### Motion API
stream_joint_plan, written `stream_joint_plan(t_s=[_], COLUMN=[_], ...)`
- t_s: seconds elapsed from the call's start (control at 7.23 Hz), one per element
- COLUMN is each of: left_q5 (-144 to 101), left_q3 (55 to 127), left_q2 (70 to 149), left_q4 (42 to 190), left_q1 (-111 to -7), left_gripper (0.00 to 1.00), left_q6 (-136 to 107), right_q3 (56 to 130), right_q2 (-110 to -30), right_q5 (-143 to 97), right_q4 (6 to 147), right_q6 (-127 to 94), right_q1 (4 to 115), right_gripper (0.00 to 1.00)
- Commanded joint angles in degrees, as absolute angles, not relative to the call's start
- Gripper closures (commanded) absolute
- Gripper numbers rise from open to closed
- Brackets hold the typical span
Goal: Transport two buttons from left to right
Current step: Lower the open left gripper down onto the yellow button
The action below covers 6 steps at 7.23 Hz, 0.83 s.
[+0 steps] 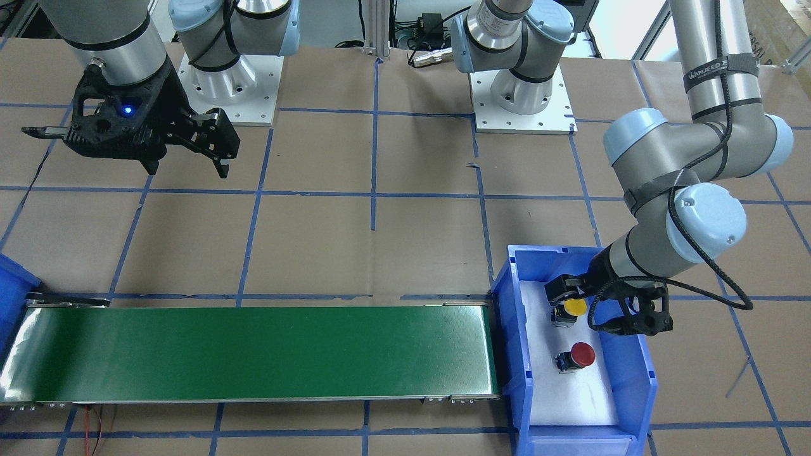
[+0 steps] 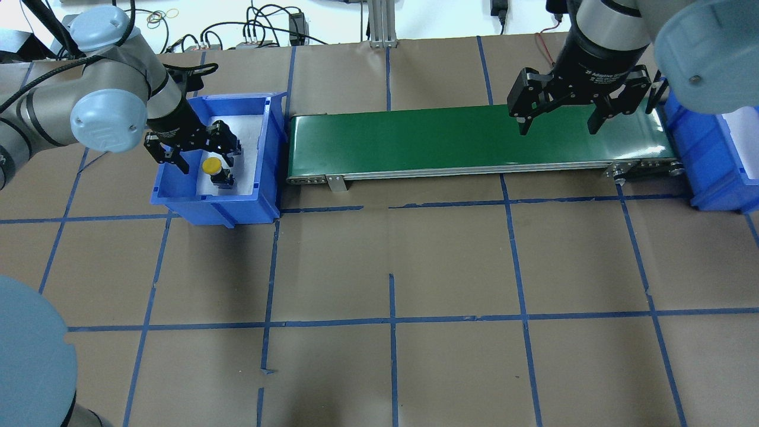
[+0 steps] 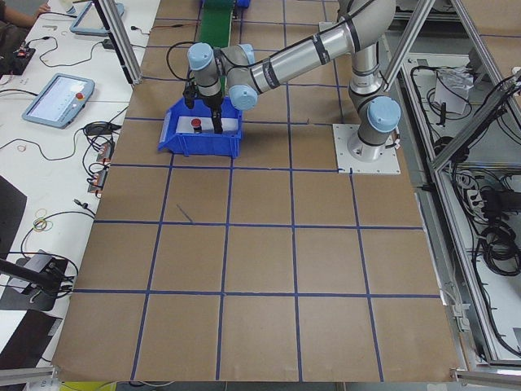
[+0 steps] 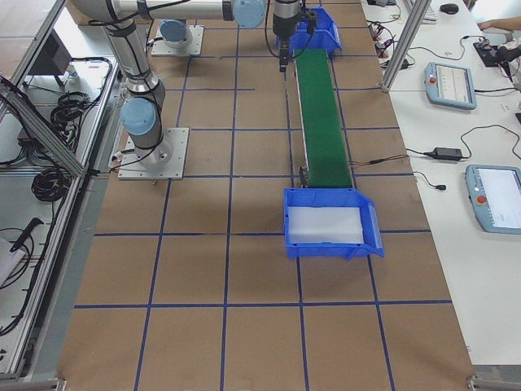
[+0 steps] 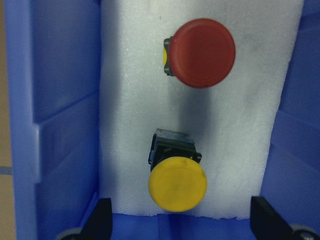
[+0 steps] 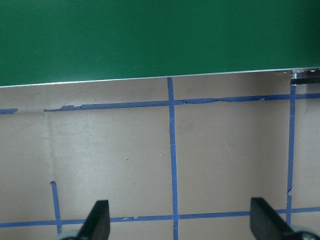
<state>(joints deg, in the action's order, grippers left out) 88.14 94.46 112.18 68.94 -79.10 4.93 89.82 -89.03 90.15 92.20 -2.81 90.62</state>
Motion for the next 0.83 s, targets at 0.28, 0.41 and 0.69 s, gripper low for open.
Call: stream_joint_plan(t_s=[0.28, 0.41, 0.69], left_q5=[88.15, 88.07, 88.07], left_q3=[94.48, 94.48, 94.48], left_q2=[113.55, 113.73, 113.82], left_q4=[68.03, 67.33, 66.98], left_q1=[-79.19, -79.19, -79.36], left_gripper=[0.05, 0.08, 0.41], left_q6=[5.36, 5.36, 5.45], right_q3=[89.82, 89.82, 89.82], right_q2=[-89.03, -89.03, -89.03], right_q5=[90.18, 90.18, 90.18], right_q4=[92.20, 92.20, 92.20], right_q6=[-2.81, -2.81, -2.81], right_q1=[90.62, 90.62, 90.62], right_gripper=[0.00, 0.00, 0.00])
